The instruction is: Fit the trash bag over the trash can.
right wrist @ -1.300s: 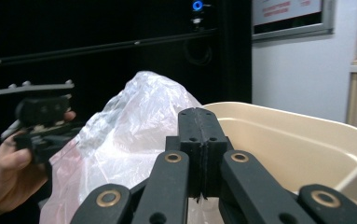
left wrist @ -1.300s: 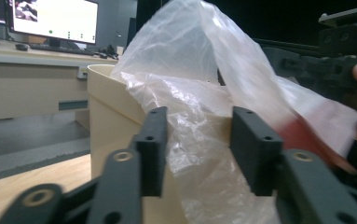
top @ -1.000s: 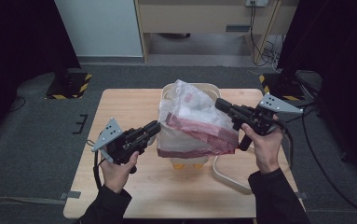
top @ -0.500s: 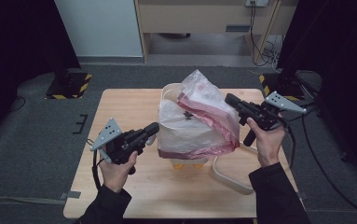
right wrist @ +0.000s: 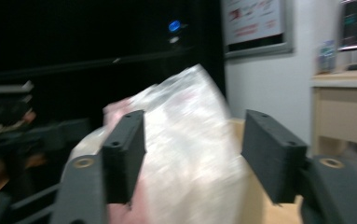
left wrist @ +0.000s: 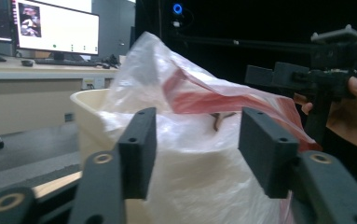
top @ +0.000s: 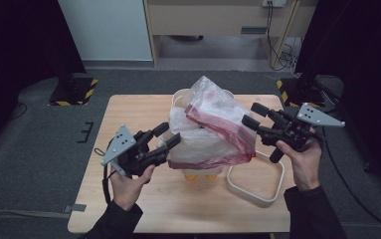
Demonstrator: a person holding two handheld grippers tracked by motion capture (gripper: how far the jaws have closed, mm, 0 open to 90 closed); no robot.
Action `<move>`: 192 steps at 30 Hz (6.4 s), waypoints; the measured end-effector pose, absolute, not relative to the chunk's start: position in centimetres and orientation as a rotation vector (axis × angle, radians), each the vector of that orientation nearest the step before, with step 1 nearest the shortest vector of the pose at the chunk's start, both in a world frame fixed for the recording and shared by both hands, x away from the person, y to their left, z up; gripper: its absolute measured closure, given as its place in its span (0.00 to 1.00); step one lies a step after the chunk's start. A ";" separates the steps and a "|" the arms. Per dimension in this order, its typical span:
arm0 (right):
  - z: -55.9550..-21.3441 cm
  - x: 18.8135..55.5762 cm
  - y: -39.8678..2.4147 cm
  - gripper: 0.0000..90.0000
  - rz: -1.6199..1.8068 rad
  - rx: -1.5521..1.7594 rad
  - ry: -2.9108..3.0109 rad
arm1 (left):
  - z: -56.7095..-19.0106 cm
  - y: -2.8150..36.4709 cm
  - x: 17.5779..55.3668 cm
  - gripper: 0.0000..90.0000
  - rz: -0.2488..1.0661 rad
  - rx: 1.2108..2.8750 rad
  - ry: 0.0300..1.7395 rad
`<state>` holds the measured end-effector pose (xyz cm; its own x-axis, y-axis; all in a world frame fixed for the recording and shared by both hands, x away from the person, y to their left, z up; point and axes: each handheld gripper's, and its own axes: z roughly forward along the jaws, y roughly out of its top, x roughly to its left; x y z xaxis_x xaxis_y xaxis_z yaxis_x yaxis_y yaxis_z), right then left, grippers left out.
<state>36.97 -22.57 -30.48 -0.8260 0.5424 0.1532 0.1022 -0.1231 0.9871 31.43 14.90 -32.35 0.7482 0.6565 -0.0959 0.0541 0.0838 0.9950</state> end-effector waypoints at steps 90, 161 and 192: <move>-32.5 40.9 -21.5 0.94 1.948 0.950 1.748 | -30.7 9.9 32.0 0.50 0.475 1.569 0.574; -32.3 40.5 -21.2 0.95 1.920 0.931 1.701 | -31.0 9.4 31.5 0.81 0.496 1.579 0.623; -32.9 41.4 -22.0 0.91 1.896 0.973 1.665 | -32.5 18.8 34.0 1.00 0.464 1.389 0.841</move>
